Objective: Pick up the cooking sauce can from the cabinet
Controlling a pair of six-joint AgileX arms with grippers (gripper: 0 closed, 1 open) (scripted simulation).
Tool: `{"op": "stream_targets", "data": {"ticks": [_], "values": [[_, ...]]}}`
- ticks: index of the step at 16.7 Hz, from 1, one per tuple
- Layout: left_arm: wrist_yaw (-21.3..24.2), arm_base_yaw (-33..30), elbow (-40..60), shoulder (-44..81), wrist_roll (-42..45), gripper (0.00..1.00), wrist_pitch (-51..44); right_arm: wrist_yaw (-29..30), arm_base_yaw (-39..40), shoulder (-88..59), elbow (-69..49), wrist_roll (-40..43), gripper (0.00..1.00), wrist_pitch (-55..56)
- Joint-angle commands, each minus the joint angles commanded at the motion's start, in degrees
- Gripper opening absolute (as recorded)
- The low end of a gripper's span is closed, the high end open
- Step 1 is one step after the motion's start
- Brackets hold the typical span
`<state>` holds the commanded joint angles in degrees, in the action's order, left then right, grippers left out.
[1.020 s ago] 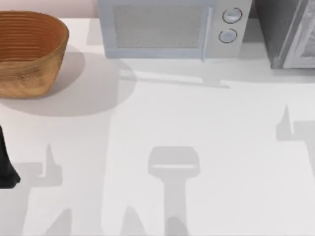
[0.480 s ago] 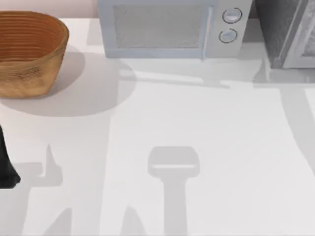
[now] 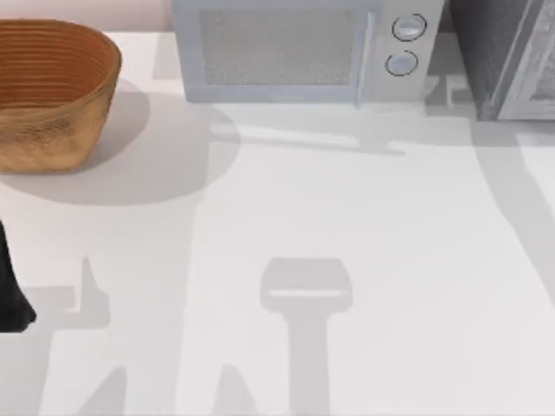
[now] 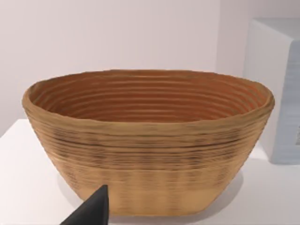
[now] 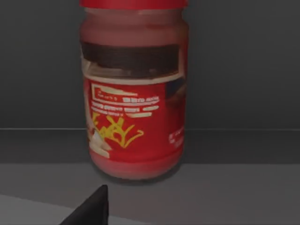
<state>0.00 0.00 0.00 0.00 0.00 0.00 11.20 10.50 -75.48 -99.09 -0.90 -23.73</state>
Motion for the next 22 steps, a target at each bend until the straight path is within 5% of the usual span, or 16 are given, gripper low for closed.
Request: {"op": "stream_targets", "data": {"ticks": [22], "values": [[0.0, 0.0, 0.0, 0.0, 0.0, 1.00, 0.0, 4.9, 3.9, -19.3, -17.2, -0.4, 1.00, 1.5]]}}
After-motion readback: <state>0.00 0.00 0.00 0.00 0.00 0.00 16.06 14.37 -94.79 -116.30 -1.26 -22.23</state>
